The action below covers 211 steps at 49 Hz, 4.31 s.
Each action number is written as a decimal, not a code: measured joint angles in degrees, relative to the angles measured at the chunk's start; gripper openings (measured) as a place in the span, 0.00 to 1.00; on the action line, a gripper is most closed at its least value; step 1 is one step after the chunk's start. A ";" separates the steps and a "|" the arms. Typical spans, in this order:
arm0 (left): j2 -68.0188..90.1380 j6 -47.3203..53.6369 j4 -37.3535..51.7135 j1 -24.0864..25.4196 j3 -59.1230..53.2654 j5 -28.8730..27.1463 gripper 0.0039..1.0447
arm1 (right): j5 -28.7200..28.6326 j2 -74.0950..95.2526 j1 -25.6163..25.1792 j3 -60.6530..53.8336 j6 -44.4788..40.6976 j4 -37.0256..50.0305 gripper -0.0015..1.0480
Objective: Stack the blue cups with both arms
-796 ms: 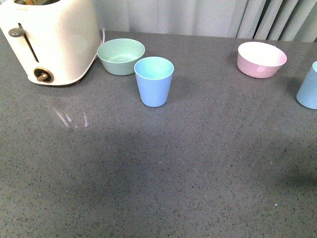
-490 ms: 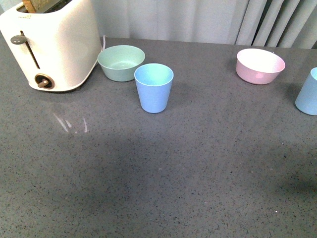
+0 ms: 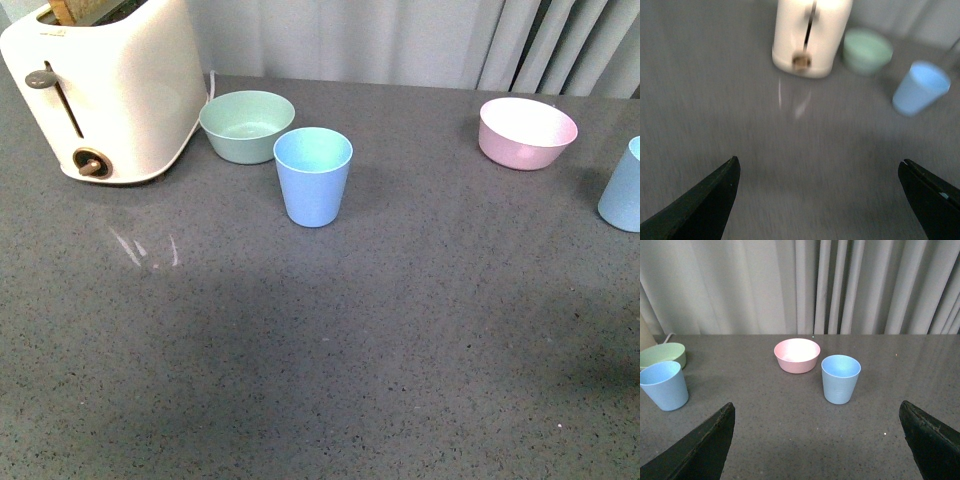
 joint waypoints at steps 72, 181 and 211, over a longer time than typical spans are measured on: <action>108.34 -15.06 4.87 -22.29 77.90 -6.99 0.92 | 0.02 -0.02 0.00 0.00 0.00 0.00 0.91; 104.80 -20.09 -2.73 -40.04 80.19 -5.01 0.92 | 0.02 -0.02 0.00 0.00 0.00 0.00 0.91; 60.50 8.09 67.63 -24.74 22.18 -30.21 0.44 | 0.04 -0.02 0.00 0.00 0.02 0.00 0.91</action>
